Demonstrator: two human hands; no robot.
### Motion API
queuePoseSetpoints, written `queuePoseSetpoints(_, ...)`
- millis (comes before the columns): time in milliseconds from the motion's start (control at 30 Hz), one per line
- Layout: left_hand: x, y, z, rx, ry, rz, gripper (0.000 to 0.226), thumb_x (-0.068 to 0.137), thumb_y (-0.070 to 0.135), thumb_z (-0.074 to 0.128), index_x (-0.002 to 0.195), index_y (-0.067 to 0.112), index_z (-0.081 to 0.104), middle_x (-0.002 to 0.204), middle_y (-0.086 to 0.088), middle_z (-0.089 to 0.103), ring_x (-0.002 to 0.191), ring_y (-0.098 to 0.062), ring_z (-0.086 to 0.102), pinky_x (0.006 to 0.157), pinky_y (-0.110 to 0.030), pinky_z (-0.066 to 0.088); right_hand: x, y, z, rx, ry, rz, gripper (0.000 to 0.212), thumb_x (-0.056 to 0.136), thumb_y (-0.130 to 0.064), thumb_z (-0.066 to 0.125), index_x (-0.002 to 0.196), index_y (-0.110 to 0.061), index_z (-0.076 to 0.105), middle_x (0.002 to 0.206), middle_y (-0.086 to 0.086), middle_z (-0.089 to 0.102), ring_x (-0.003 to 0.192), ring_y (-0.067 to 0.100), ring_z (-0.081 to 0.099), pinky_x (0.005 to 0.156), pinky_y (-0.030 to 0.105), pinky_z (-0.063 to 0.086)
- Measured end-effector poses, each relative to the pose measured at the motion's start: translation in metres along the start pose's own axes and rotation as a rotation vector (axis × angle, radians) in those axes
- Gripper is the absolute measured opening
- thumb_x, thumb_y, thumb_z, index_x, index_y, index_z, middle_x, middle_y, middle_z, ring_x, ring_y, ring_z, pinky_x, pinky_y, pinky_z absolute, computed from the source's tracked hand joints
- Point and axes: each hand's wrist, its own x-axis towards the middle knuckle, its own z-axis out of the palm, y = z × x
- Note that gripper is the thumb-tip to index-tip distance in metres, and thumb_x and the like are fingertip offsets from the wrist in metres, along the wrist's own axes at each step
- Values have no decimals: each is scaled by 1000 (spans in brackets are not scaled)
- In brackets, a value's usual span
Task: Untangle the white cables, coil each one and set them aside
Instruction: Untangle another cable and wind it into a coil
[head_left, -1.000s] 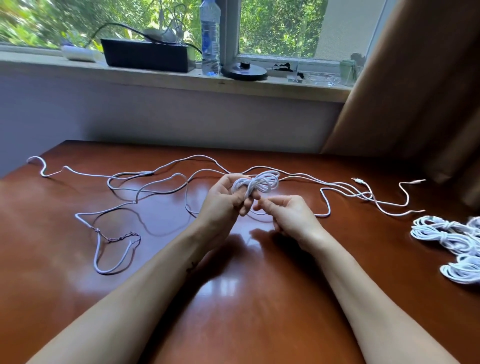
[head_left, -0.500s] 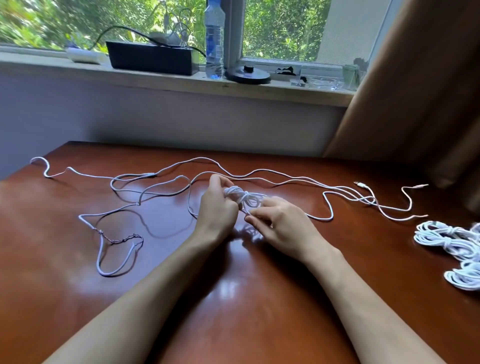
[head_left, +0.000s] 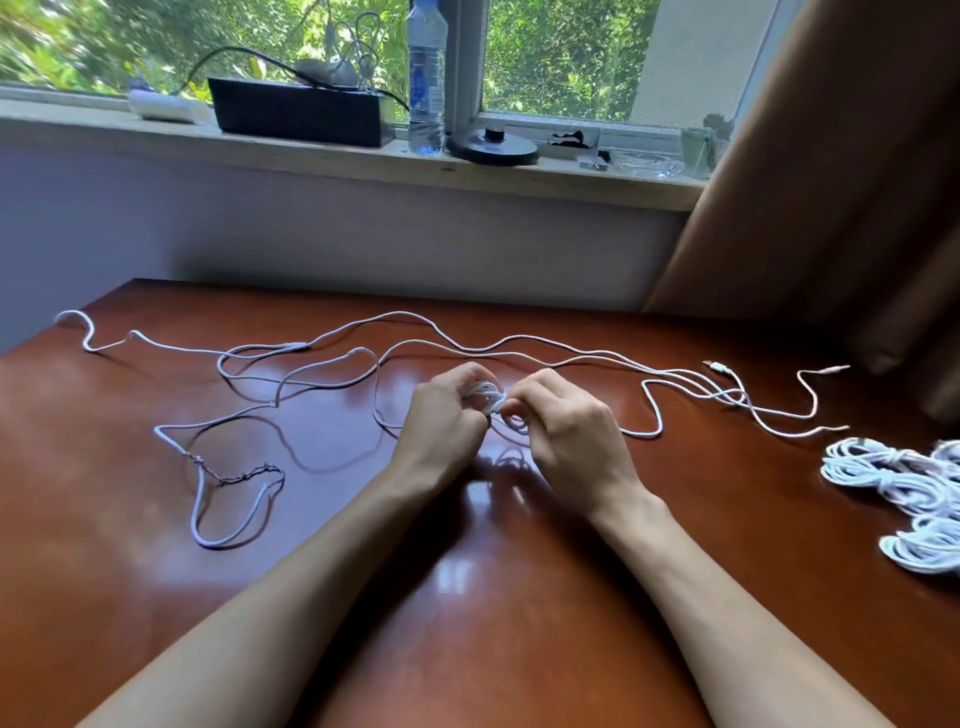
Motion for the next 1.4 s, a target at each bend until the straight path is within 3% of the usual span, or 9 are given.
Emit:
queuePoseSetpoints(100, 0, 0, 2, -17, 9, 31, 40, 56, 8, 37, 81, 12, 68, 67, 3, 67, 66, -12, 61, 69, -32, 54, -2, -3, 1, 74, 71, 122, 21, 89, -18, 47, 89, -20, 68, 89, -4, 67, 77, 23, 65, 67, 42, 53)
queuePoseSetpoints(267, 0, -3, 5, -36, 3, 61, 36, 61, 3, 40, 82, 10, 69, 70, -1, 69, 68, -11, 62, 68, -31, 54, -1, -8, 2, 138, 116, 230, 23, 83, -18, 46, 85, -21, 68, 82, -9, 70, 75, 12, 64, 69, 28, 49)
queuePoseSetpoints(400, 5, -12, 3, -49, -102, 115, 27, 85, -12, 53, 92, 9, 69, 72, 7, 67, 65, -4, 58, 65, -21, 47, 1, -5, -1, 185, 152, 331, 20, 87, -13, 54, 81, -24, 69, 69, -18, 64, 68, 4, 61, 63, 11, 41)
queuePoseSetpoints(500, 7, -15, -1, -79, -174, 141, 20, 95, -7, 54, 99, 9, 66, 73, 8, 64, 65, -5, 54, 63, -20, 42, 2, -1, -2, 193, 155, 367, 24, 92, -7, 60, 81, -25, 71, 63, -22, 60, 64, -4, 58, 61, 6, 37)
queuePoseSetpoints(700, 5, -14, -6, -135, -303, 119, 17, 103, -3, 46, 105, 5, 61, 77, -5, 62, 63, -9, 50, 60, -20, 41, 4, 3, -4, 255, 157, 426, 26, 92, -5, 63, 81, -26, 74, 68, -20, 65, 64, -10, 58, 62, 10, 41)
queuePoseSetpoints(1033, 4, -10, -8, -229, -397, 93, 15, 103, -1, 43, 105, 1, 58, 79, -11, 59, 66, -15, 45, 60, -23, 38, 8, 8, -4, 475, 118, 597, 33, 96, -8, 62, 73, -31, 69, 63, -18, 65, 60, -6, 54, 61, 12, 42)
queuePoseSetpoints(1200, 1, -10, -7, -321, -447, 30, 13, 104, -6, 41, 108, -4, 54, 78, -8, 58, 64, -13, 43, 57, -18, 37, 6, 15, -2, 651, -15, 685, 25, 97, -16, 64, 75, -25, 72, 70, -7, 69, 66, 10, 59, 66, 29, 49)
queuePoseSetpoints(1300, 1, -9, -3, -413, -463, 11, 14, 104, -5, 41, 112, -3, 53, 78, -8, 59, 62, -12, 44, 54, -17, 34, 7, 16, -8, 807, 8, 723, 14, 94, -16, 68, 81, -15, 72, 72, 0, 70, 63, 11, 58, 58, 26, 48)
queuePoseSetpoints(1400, 1, -11, -1, -499, -457, 9, 14, 104, -1, 44, 114, 0, 54, 77, -3, 62, 61, -10, 46, 53, -18, 34, 8, 14, -11, 957, -15, 803, 17, 92, -21, 70, 83, -7, 70, 61, 2, 65, 44, 9, 47, 42, 20, 38)
